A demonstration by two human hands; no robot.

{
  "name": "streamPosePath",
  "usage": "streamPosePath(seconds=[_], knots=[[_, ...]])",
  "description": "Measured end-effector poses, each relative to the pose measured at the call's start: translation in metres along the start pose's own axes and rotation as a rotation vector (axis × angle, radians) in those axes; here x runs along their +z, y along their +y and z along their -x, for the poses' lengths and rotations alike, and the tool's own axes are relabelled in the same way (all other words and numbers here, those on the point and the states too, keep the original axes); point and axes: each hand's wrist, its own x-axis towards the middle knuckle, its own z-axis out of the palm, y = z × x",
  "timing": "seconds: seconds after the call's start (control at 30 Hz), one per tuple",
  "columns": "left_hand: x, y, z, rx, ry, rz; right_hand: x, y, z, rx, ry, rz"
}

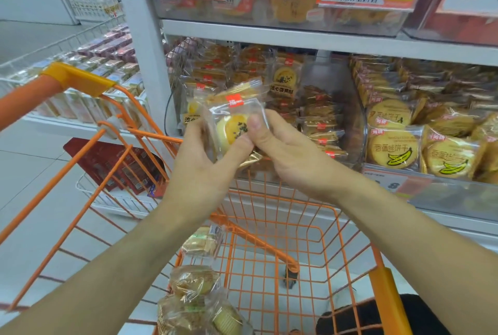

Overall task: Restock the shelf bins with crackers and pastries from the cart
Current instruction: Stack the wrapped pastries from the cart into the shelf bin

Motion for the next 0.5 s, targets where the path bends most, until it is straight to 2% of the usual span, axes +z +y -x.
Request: streamPosePath(seconds=[0.17, 0.27, 0.37, 0.5], knots=[[0.002, -0.008, -0.002, 0.158, -0.027, -0.14, -0.008, -0.001, -0.002, 0.033, -0.1, -0.056], [0.003, -0.014, -0.008, 0.237, -0.059, -0.18, -0.008, 0.0, 0.0, 0.042, -0.175, 0.011], [0.001, -0.019, -0.012, 0.24, -0.122, -0.163, -0.006, 0.003, -0.002, -0.019, -0.126, 0.062], [0.0, -0.021, -0.014, 0.281, -0.199, -0.281, -0.013, 0.007, -0.005, 0.023, -0.058, -0.109]])
